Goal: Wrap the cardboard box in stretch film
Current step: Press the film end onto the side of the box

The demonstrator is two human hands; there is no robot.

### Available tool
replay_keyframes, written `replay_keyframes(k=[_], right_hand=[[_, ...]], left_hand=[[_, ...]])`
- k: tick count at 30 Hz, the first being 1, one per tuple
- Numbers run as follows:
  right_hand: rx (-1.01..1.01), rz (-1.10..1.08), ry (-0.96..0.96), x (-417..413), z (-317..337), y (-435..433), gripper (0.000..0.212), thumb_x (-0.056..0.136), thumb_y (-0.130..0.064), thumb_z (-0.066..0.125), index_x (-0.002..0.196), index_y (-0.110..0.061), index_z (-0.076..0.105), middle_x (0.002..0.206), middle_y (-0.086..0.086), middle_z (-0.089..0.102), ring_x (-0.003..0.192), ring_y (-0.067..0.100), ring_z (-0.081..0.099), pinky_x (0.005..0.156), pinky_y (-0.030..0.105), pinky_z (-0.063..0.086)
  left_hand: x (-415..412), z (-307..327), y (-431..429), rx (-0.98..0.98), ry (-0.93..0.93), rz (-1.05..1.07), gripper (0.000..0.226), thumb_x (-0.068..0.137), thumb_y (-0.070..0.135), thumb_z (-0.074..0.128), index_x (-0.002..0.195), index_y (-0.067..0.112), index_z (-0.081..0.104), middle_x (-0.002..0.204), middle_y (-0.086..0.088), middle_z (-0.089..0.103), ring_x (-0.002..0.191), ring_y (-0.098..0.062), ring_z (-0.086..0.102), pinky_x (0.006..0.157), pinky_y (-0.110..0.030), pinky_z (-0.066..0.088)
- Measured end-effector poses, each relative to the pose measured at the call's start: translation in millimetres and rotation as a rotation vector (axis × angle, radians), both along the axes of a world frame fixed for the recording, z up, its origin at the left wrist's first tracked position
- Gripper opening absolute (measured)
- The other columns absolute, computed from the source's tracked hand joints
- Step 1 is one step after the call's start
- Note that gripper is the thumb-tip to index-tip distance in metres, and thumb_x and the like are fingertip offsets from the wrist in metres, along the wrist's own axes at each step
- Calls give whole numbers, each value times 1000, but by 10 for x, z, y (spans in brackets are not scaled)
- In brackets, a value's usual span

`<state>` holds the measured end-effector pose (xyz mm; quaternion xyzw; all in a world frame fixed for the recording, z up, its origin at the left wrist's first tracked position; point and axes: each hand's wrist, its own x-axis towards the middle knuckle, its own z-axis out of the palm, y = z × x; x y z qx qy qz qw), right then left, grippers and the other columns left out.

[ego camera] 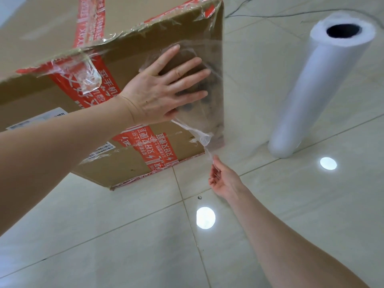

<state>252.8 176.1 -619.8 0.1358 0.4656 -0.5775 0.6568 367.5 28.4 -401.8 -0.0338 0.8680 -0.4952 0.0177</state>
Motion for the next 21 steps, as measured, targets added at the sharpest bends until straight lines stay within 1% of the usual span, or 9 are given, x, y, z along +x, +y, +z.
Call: replay_keyframes(k=[3,6,9,11,13,14,17,19,21], right_hand=[[74,29,41,45,38,-149,18,84,-26,72,80,-12,62,67,0,60,55,7,42,49,18,31],[98,12,32,92,54,-290,17,84,-22,73,78,-9,63,68,1,62,53,7,45,51,18,31],[76,-26,-64,145,30,-390,16,83,-21,72,78,-9,64,66,0,61,55,6,49,48,17,33],[49,-52,-148,173,-2,-428,13,84,-20,71,81,-10,63,66,-1,61,58,6,52,45,15,36],[52,-48,-167,186,-24,-448,10,85,-18,70,81,-11,64,63,-1,64,59,5,54,45,15,37],[61,-42,-162,188,-31,-454,10,84,-17,71,80,-11,65,60,-2,65,58,5,54,45,15,37],[81,-28,-137,188,-41,-476,12,81,-17,74,75,-11,65,58,-3,63,55,5,51,44,16,37],[84,-18,-126,172,-38,-484,14,80,-17,75,74,-11,64,61,-3,62,54,5,51,42,16,37],[89,-1,-115,159,-34,-484,17,79,-18,76,71,-11,63,61,-3,60,54,6,50,42,17,37]], left_hand=[[35,10,-3,-27,-51,5,75,89,54,43,153,30,13,160,-10,1,146,-33,3,113,-59,-3],[79,2,-8,-71,-109,-1,79,87,60,45,152,31,13,160,-9,0,147,-32,5,113,-60,0],[128,-15,-24,-90,-169,-1,74,88,58,42,152,34,13,160,-9,-4,146,-31,-1,112,-62,-3],[159,-27,-34,-79,-208,9,69,90,56,38,151,35,14,160,-9,-8,146,-31,-9,111,-63,-5],[181,-20,-44,-56,-255,6,65,91,53,38,151,34,20,160,-9,-6,144,-30,-15,112,-63,-6],[193,-17,-46,-35,-279,-5,62,90,51,41,149,33,28,160,-10,1,145,-30,-10,113,-63,-5],[246,-65,-36,67,-324,-77,49,84,37,60,130,24,58,152,-11,35,144,-31,21,116,-59,1],[268,-221,42,116,-345,-132,40,79,28,66,117,18,67,141,-12,50,138,-32,36,117,-56,6],[251,-463,178,184,-323,-176,31,82,16,59,112,16,69,129,-13,59,128,-31,49,117,-53,19]])
